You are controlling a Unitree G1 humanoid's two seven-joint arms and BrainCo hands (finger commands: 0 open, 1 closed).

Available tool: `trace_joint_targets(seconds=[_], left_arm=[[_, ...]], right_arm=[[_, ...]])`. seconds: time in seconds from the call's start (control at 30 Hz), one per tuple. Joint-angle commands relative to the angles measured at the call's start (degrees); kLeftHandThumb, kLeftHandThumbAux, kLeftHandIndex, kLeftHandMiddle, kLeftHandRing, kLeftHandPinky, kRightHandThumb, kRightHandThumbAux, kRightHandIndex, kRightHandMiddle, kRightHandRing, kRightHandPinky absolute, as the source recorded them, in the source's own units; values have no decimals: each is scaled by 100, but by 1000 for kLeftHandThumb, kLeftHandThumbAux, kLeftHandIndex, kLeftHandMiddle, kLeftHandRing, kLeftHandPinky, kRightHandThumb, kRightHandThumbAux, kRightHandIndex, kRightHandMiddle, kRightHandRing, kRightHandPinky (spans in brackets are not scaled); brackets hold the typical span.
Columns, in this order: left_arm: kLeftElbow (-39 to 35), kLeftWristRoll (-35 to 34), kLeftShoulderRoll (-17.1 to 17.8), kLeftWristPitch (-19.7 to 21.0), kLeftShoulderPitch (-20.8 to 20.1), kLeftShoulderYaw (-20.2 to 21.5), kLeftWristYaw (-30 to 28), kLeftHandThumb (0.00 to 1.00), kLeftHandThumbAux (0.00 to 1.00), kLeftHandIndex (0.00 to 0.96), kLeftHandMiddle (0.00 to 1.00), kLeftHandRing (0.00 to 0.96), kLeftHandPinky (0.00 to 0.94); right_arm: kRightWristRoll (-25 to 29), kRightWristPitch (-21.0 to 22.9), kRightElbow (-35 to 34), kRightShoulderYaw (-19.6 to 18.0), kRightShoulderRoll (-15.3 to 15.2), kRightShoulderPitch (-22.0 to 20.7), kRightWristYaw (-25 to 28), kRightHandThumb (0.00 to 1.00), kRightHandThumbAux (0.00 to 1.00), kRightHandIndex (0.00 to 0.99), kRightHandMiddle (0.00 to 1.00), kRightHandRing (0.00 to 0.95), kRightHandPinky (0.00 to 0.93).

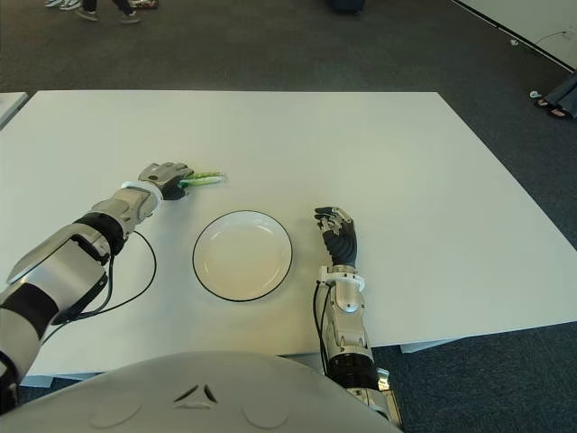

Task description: Put the toothpaste on the table into the plate.

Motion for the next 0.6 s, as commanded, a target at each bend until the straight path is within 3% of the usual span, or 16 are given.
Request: trace_joint_targets(seconds=[0.03,0.1,0.2,0.6], left_arm=[[246,-131,-103,-99,637,106,-244,707,365,261,255,274,345],[240,-221,-90,-184,736,201,-93,764,369,379,384,386,414],[238,-310,-97,-293,904,307,213,782,386,453,516,498,499],[309,-597,-192,-267,1175,676,417,757,478,559,736,714,683]], right_arm=[[-9,103,63,-4,-10,78,9,693,739,415,402,371,371],[6,125,61,-15,-11,75,8,694,739,414,403,372,376],[51,130,71,-36,-8,74,23,695,739,415,405,375,383],[96,146,42,-71,1,103,32,694,739,414,403,372,369]])
